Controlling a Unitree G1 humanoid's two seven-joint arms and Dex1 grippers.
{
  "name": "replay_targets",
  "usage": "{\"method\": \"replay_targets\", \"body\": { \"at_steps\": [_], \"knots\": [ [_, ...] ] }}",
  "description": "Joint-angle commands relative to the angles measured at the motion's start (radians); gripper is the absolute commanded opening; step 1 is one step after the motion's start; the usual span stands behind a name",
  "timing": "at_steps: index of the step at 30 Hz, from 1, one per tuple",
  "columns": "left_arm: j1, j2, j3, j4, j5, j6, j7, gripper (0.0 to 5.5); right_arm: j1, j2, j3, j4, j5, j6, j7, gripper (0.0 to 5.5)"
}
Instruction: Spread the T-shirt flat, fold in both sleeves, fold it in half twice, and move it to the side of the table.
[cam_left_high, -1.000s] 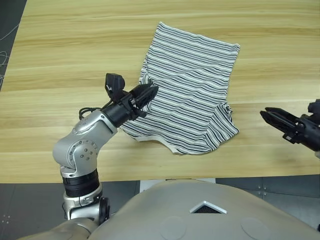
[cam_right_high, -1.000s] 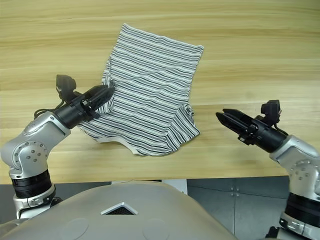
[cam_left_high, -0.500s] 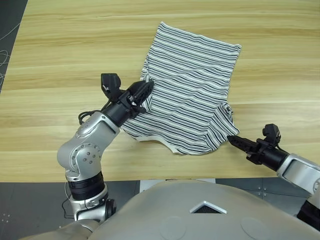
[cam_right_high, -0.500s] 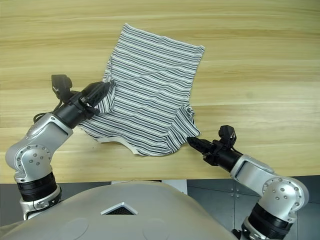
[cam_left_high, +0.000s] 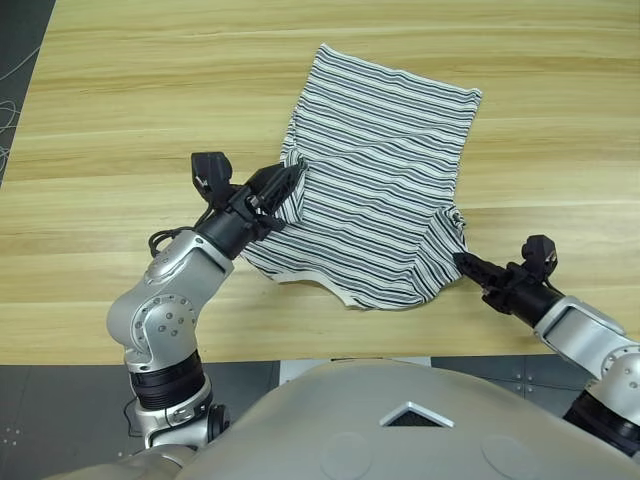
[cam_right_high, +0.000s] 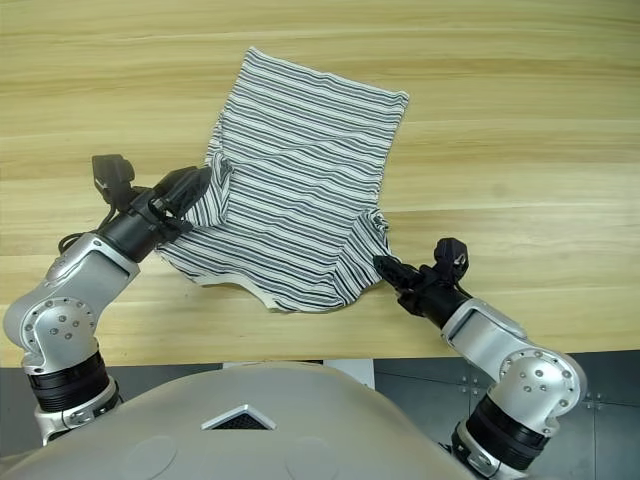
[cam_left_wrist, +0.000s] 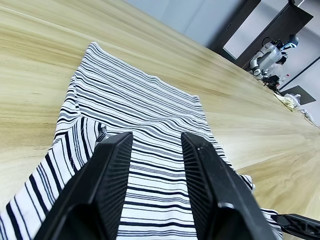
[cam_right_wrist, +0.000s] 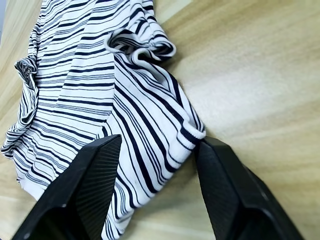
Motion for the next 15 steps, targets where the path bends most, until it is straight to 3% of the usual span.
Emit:
{"method": "replay_targets", "body": {
  "at_steps": [1,11,15],
  "knots": [
    [0.004,0.014,-0.001,-0.003,0.006,-0.011,0.003,1.83,0.046,0.01,0.045,0.069,-0.095,0.002,-0.048,2.35],
    [-0.008,0.019,-0.005,0.023,0.014,-0.036,-0.006,1.83,0.043,0.004,0.082,0.084,-0.126,-0.067,-0.037,0.42],
    [-0.011,0.021,-0.008,0.03,0.016,-0.046,-0.007,1.83,0.037,-0.001,0.08,0.086,-0.126,-0.074,-0.033,0.15]
  ]
}}
